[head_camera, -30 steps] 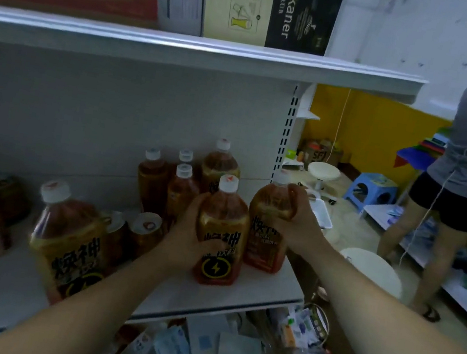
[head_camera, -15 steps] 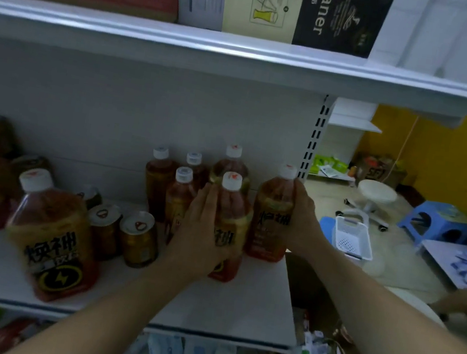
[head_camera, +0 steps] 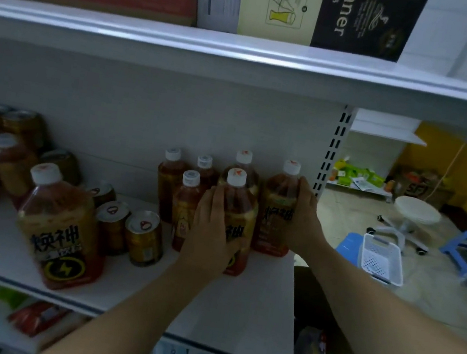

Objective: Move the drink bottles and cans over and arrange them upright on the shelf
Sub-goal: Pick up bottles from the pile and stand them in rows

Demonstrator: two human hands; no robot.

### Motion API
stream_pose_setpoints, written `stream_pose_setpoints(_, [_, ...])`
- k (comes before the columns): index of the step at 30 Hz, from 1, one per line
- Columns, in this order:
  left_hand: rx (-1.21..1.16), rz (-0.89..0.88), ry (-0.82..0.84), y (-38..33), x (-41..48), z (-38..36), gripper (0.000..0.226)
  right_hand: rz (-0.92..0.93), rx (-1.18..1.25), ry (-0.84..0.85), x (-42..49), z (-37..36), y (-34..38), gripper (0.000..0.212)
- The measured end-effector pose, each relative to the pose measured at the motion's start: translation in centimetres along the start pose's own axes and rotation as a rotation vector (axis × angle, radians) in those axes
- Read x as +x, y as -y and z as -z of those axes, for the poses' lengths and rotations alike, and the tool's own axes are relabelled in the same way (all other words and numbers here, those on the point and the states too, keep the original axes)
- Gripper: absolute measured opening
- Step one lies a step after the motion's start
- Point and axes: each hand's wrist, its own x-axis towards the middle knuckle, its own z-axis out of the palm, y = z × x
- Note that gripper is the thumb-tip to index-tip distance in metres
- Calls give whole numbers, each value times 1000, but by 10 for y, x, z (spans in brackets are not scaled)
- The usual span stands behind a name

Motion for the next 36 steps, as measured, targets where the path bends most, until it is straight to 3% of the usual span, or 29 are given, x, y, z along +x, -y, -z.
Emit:
stream_pose_setpoints(12, [97, -31, -25, -4, 1, 0, 105, -41, -21, 53, 2, 4, -2, 101])
stream_pose_setpoints(18, [107, -47, 107, -3, -3, 30, 104, -100, -99, 66, 11, 20, 24, 90])
stream_pose_setpoints(23, [71, -2, 136, 20, -19, 81, 87, -3, -207, -37, 12, 22, 60, 98])
stream_pose_setpoints(27, [94, 65, 159, 36, -31, 122, 82, 102, -258, 3, 8, 10, 104, 88])
stream_pose_setpoints(29, [117, 60, 133, 41, -40, 141, 79, 168, -261, 20, 4, -1, 126, 78])
stream_pose_setpoints(34, [218, -159, -70, 67, -59, 199, 70, 276, -273, 70, -3, -42, 182, 73])
stream_pose_setpoints(36, [186, -120, -156, 90, -60, 220, 72, 272, -237, 88, -8, -64, 200, 69])
